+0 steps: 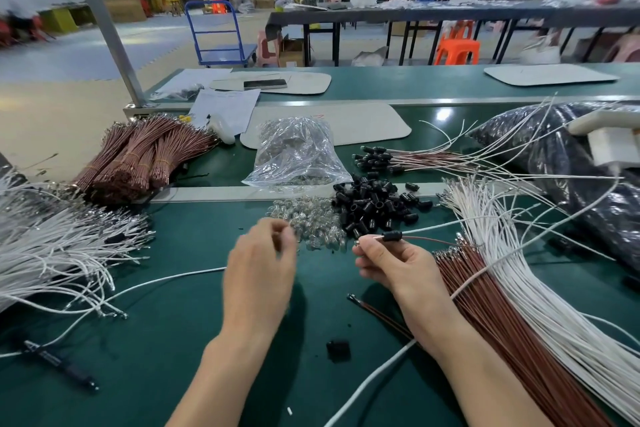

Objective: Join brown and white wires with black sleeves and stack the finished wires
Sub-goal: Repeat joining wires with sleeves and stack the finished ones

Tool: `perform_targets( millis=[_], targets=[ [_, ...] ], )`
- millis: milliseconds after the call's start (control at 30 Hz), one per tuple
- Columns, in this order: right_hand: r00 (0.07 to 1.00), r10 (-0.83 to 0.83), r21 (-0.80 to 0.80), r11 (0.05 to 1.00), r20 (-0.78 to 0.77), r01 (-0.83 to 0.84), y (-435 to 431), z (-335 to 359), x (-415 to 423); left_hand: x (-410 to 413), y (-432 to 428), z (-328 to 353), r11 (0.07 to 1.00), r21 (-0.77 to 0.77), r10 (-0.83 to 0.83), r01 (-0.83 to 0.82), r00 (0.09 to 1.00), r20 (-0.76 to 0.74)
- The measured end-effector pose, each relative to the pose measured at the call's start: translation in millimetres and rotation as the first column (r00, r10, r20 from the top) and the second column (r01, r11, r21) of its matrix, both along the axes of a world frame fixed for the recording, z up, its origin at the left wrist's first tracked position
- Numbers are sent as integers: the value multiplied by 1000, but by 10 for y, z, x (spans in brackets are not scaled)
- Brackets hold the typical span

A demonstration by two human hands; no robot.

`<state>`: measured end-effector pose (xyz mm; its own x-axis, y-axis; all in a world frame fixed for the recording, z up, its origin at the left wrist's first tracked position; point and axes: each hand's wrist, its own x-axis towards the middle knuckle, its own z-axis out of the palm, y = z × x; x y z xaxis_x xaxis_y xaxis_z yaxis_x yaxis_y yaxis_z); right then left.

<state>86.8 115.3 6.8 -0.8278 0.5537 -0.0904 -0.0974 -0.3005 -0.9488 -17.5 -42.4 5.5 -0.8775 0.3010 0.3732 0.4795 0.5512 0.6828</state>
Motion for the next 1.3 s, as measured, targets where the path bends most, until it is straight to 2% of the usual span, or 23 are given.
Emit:
perform_targets(
  millis=[67,133,200,300,333,367,400,433,500,567,633,700,833,1300],
  targets=[
    [1000,1,-38,999,-6,-1,11,6,2,-80,-87,-20,942,-257,190,-214,975,-113],
    [1000,-2,-82,997,-12,1,23,10,4,-99,-104,-48,855,-448,247,-260,965,-89],
    [1000,-12,-141,990,-17,10,31,15,4,-80,-97,-59,811,-537,227,-232,971,-76],
    [999,-30,-205,979,-24,24,44,23,6,-61,-88,-52,772,-593,179,-227,974,-139],
    [999,-36,-218,976,-25,29,50,26,9,-60,-83,-52,798,-564,154,-212,977,-148],
    [999,-40,-230,973,-25,33,55,33,11,-53,-79,-54,868,-470,112,-161,985,-129],
    [999,-41,-243,970,-26,34,58,42,10,-35,-63,-45,950,-302,56,-77,995,-77],
    [999,-39,-256,966,-29,31,57,49,11,-2,-33,-26,996,-92,-17,19,1000,15],
    [999,-29,-275,961,-36,18,43,58,4,93,74,31,956,264,-188,130,960,206],
    [999,-5,-264,965,-40,-6,27,62,1,209,188,58,858,488,-352,162,877,327],
    [998,29,-250,967,-47,-40,7,67,4,303,266,49,753,641,-486,152,785,385],
    [997,52,-251,966,-63,-67,-2,74,7,354,295,44,712,684,-536,162,755,379],
    [995,61,-256,963,-77,-79,3,71,9,375,309,55,702,694,-533,160,764,364],
    [997,61,-255,964,-57,-73,-3,65,6,411,305,22,745,631,-479,216,832,280]
  ],
)
